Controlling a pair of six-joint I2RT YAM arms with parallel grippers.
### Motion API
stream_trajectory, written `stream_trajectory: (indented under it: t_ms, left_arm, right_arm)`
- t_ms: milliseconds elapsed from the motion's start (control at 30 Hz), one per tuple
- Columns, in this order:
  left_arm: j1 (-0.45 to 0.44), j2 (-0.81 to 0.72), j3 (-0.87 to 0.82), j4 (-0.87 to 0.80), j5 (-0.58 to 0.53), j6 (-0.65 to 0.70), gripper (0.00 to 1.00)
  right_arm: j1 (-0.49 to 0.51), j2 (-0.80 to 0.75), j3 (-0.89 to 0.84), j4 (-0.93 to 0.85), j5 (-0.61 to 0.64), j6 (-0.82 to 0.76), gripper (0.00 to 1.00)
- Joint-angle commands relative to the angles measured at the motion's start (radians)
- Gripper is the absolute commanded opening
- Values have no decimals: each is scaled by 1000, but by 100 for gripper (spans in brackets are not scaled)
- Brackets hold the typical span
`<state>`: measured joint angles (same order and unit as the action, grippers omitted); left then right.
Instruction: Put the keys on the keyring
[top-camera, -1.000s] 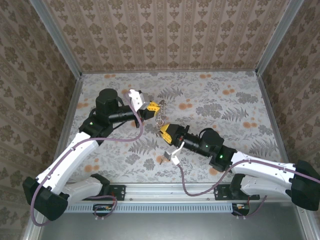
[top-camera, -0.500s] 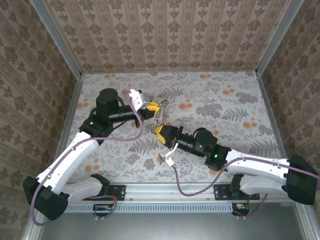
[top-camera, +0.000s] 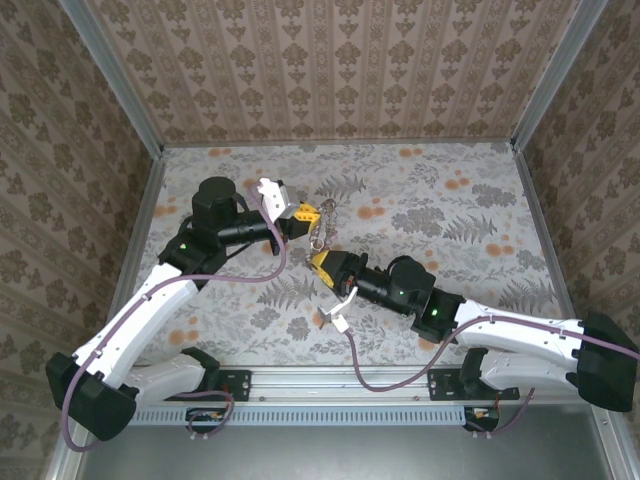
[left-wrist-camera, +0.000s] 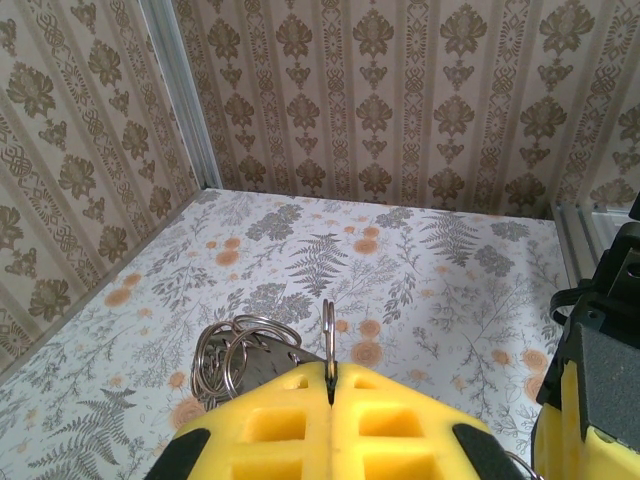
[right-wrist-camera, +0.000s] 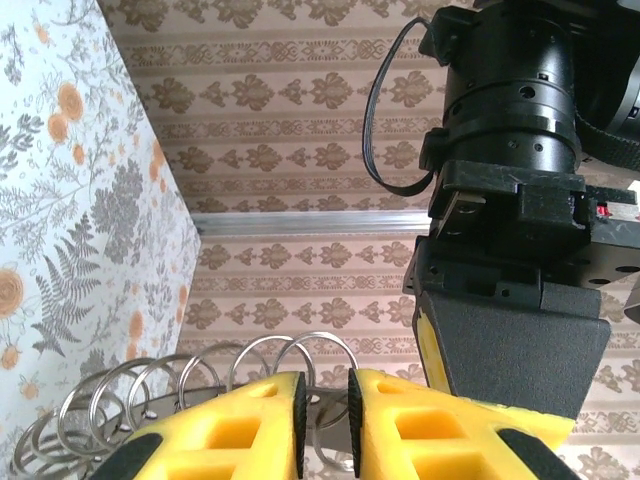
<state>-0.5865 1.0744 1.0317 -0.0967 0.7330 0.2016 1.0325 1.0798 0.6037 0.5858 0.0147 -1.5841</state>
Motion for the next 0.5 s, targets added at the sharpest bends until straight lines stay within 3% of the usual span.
stream_trajectory:
  t_ms: [0,467]
  left_arm:
    - [5,-7,-4,49,16,-7,0]
    - [4,-11,-11,66,15,-22,0]
  right_arm:
    - [3,0,16,0,43,-40,23]
    - [5,22,11,103,93,9,21]
